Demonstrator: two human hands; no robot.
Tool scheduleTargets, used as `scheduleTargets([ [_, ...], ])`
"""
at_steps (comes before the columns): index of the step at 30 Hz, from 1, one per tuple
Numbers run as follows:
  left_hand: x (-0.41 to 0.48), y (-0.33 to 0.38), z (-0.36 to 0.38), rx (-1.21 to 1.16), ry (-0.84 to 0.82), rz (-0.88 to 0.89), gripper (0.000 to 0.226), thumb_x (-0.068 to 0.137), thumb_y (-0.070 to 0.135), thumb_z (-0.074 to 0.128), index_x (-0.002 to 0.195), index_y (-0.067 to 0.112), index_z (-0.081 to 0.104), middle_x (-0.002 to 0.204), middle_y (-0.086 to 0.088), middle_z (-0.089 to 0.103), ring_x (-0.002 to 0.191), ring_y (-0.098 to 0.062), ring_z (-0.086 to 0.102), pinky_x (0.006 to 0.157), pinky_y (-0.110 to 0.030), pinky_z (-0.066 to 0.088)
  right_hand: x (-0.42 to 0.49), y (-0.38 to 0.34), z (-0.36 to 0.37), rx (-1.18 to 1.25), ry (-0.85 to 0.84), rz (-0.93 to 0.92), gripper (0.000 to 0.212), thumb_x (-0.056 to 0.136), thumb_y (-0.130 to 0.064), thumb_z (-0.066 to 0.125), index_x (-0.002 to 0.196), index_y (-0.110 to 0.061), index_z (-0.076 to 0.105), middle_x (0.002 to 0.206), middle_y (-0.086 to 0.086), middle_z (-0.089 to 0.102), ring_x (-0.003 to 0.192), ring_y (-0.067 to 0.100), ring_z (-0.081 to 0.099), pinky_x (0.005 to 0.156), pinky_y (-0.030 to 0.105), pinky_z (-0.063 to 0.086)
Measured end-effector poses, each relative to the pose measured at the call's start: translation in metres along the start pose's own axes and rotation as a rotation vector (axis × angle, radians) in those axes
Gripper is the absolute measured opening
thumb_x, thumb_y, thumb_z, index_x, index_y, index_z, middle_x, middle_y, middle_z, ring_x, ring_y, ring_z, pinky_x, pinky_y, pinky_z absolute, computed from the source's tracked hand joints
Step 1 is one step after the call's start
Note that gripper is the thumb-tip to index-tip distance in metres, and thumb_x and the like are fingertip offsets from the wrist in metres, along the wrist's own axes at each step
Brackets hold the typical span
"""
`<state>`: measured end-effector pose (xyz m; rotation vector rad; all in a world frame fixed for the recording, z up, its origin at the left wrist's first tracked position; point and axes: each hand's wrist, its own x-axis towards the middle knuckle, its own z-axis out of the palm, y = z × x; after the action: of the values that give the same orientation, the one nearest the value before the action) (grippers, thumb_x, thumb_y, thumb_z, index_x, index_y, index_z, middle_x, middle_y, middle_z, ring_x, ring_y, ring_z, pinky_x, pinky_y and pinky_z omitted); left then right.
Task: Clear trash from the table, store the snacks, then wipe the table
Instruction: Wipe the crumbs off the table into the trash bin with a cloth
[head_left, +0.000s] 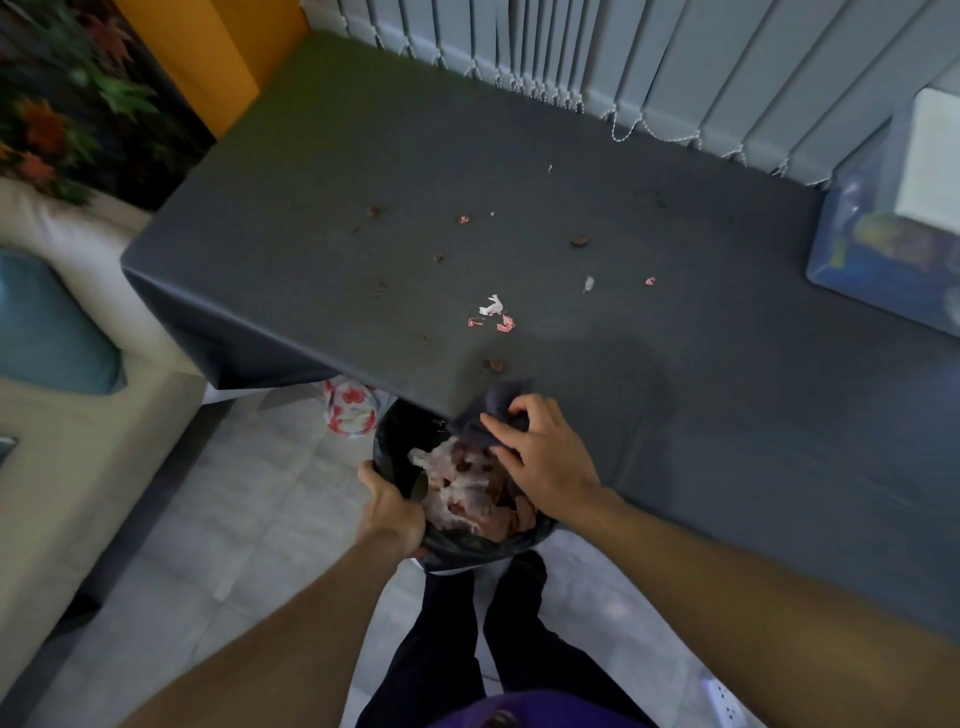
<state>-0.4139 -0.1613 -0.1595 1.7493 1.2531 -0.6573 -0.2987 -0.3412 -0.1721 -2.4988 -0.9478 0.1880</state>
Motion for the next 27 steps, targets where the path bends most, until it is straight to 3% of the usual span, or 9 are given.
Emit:
scheduleTargets([
  [6,-0.005,0.005,-0.006,-0.029,-0.006,-0.008,0.048,0.096,0.014,0.049,0.129,0.025,0.017,0.107,-0.022,0.054,0.084,-0.047,0.067,0.063,-0.055,0.062,-0.011,-0.003,-0.001,0.068,0.0,-0.199,0.034,0.085,-0.018,0.067,0.119,-0.017,0.072,0.11,0.011,0.055,0.096,0.029,0.055,0.069,0.033,0.052],
  [9,-0.006,0.006,-0.006,-0.05,0.001,-0.013,0.042,0.096,0.021,0.052,0.123,0.023,0.019,0.105,-0.022,0.054,0.084,-0.047,0.068,0.063,-0.055,0.062,0.004,0.006,-0.014,0.15,0.118,-0.074,0.035,0.084,-0.017,0.066,0.119,-0.015,0.071,0.11,0.009,0.052,0.1,0.027,0.055,0.08,0.034,0.051],
  [14,0.004,-0.001,-0.002,0.03,0.048,0.02,0.034,0.09,0.022,0.049,0.109,0.022,0.021,0.103,-0.025,0.056,0.09,-0.048,0.065,0.078,-0.059,0.058,0.064,0.032,-0.04,0.11,0.283,0.212,0.036,0.088,-0.014,0.066,0.124,-0.014,0.067,0.114,0.012,0.049,0.107,0.03,0.05,0.095,0.037,0.046],
  [18,0.001,0.004,-0.007,0.011,0.068,0.044,0.03,0.094,0.015,0.047,0.11,0.018,0.022,0.103,-0.025,0.055,0.093,-0.046,0.063,0.08,-0.06,0.058,0.091,0.036,-0.038,0.041,0.072,0.303,0.037,0.096,-0.02,0.059,0.133,-0.018,0.061,0.124,0.008,0.046,0.118,0.029,0.042,0.1,0.038,0.044],
  [24,0.008,0.007,-0.018,0.017,0.079,0.057,0.031,0.094,0.015,0.048,0.113,0.014,0.024,0.102,-0.022,0.055,0.091,-0.046,0.062,0.081,-0.061,0.057,0.058,0.003,-0.021,0.061,-0.062,0.086,0.04,0.091,-0.023,0.061,0.131,-0.025,0.064,0.119,0.0,0.047,0.114,0.023,0.042,0.091,0.038,0.05],
  [27,0.013,0.005,-0.019,0.027,0.071,0.043,0.032,0.092,0.012,0.049,0.112,0.016,0.024,0.102,-0.022,0.055,0.09,-0.047,0.063,0.08,-0.06,0.058,0.03,-0.011,-0.009,0.039,-0.092,-0.068,0.04,0.087,-0.023,0.063,0.126,-0.023,0.067,0.117,0.003,0.05,0.109,0.025,0.047,0.077,0.042,0.056],
])
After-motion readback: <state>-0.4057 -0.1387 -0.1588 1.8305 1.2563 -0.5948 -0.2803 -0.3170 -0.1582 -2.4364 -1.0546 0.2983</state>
